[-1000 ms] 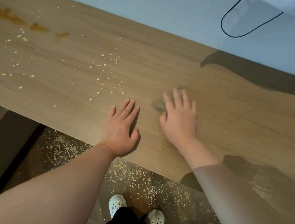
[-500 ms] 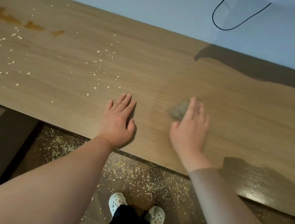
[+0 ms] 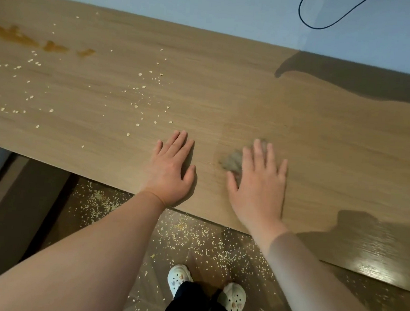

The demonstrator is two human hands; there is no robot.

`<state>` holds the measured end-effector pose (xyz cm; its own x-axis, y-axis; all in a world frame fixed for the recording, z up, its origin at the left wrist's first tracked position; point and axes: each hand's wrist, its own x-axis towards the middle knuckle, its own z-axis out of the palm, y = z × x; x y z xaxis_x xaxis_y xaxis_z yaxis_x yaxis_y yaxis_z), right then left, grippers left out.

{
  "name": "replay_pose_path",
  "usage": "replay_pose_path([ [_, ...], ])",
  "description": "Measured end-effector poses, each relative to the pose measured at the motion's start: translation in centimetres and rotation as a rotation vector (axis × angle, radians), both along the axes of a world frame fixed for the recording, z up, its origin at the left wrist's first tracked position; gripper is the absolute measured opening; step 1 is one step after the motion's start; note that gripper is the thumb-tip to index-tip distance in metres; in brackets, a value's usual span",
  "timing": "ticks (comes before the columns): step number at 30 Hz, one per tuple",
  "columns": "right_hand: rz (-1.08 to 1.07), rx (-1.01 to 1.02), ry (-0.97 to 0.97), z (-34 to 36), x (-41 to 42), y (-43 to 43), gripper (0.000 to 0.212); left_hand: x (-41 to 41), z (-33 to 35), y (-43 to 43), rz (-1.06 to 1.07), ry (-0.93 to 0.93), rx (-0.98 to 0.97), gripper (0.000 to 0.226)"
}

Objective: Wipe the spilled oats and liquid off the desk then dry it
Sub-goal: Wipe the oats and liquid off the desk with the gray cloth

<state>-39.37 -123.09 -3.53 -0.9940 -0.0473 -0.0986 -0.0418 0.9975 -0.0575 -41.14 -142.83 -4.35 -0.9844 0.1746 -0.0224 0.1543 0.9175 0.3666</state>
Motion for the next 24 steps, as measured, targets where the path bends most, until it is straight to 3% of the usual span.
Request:
replay_pose_path([
  [2, 0.213, 0.054, -0.036, -0.5, 1.6, 0.8, 0.066, 0.0, 0.1, 0.0, -0.001, -0.009, -0.002, 0.066],
  [4, 0.229, 0.115, -0.047, -0.5, 0.9, 3.9, 0.071, 0.1, 0.2, 0.1, -0.004, -0.022, -0.003, 0.066],
  [7, -0.036, 0.075, -0.071, 0.3, -2.6, 7.0, 0.067, 0.0, 0.3, 0.1, -0.001, -0.019, -0.002, 0.067],
  [10, -0.235, 0.002, -0.014, 0.9, -3.8, 3.8, 0.06, 0.1, 0.4, 0.1, -0.004, -0.035, -0.002, 0.065],
  [15, 0.24, 0.024, -0.023, -0.8, 3.4, -0.3, 0.047, 0.1, 0.9, 0.3, 0.002, -0.071, -0.008, 0.065],
  [17, 0.265, 0.072, -0.032, -0.6, 3.9, 1.9, 0.05, 0.1, 1.2, 0.3, -0.008, -0.094, -0.014, 0.066],
  [19, 0.071, 0.151, -0.146, -0.2, 3.1, 4.2, 0.051, 0.0, 1.4, 0.4, -0.016, -0.113, -0.019, 0.067],
  [20, -0.147, 0.14, -0.179, 0.2, 2.4, 4.8, 0.054, 0.0, 1.6, 0.4, -0.02, -0.121, -0.024, 0.067],
  [22, -0.457, 0.063, -0.107, 0.9, 1.4, 3.5, 0.058, 0.0, 1.7, 0.3, -0.031, -0.135, -0.055, 0.064],
  [24, -0.454, 0.031, -0.052, 0.9, 1.5, -0.6, 0.058, 0.0, 1.8, 0.3, -0.034, -0.144, -0.085, 0.062],
])
